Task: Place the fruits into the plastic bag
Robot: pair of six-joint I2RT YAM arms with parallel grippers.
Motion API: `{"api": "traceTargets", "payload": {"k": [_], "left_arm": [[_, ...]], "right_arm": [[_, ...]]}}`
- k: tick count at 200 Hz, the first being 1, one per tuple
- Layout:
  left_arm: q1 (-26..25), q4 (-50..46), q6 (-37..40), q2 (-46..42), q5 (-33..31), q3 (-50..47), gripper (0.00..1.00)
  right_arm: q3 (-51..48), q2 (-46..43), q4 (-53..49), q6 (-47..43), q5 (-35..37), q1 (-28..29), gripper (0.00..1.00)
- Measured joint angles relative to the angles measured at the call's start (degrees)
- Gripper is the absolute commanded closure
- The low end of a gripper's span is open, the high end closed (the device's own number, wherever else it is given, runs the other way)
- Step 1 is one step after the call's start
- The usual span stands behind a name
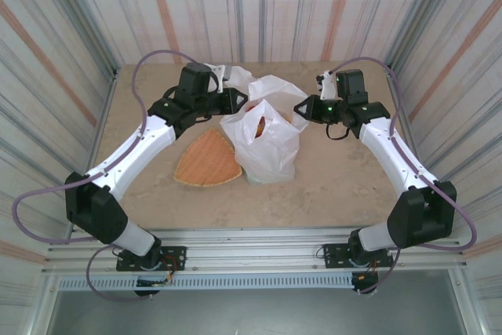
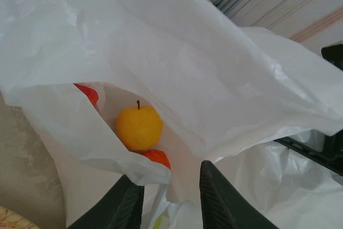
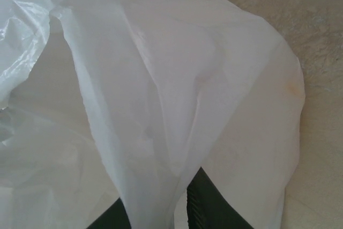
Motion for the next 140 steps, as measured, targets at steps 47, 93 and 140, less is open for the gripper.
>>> {"api": "traceTargets", "payload": {"k": [47, 93, 140], "left_arm": [[0.37, -0.96, 1.01, -1.57, 0.00, -0.35, 0.37], [0.37, -0.90, 2.34, -7.02, -0.02, -2.58, 0.21], [0.37, -0.92, 4.35, -13.18, -2.32, -4.52, 0.10]], "right_arm": [[1.16, -0.68, -0.46, 0.00, 0.04, 0.00, 0.62], [2.49, -4.96, -0.48, -0.11, 0.28, -0.04, 0.43], [4.87, -8.39, -0.92, -0.50, 1.46, -1.36, 0.20]]}}
